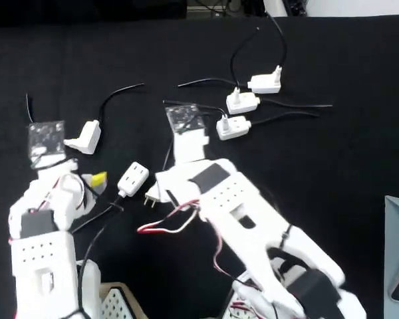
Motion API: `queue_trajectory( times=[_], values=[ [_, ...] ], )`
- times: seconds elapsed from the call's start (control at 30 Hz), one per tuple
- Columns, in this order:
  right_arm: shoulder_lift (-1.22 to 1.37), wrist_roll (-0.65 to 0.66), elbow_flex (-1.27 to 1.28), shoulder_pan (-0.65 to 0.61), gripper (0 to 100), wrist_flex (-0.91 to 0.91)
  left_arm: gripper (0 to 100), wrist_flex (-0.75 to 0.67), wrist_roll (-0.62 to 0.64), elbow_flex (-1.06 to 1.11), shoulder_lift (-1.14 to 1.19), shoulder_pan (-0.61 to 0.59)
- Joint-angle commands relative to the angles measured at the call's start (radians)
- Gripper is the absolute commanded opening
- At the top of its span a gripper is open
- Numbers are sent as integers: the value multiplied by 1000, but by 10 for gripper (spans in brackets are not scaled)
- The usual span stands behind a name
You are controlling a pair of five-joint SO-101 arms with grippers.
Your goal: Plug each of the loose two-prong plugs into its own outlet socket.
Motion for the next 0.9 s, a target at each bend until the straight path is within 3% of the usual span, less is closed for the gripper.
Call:
queue_trajectory(
  times=[0.0,0.3,0.77,0.87],
  values=[
    [127,-54,-140,-51,142,8,320,3,21,48,-109,-16],
    [406,-74,-291,-112,141,8,320,-40,18,154,-238,-15],
    [562,-74,-329,-110,141,-55,320,-38,18,160,-239,-15],
    [570,-74,-343,-110,100,-77,320,-38,18,160,-239,-15]
  ],
)
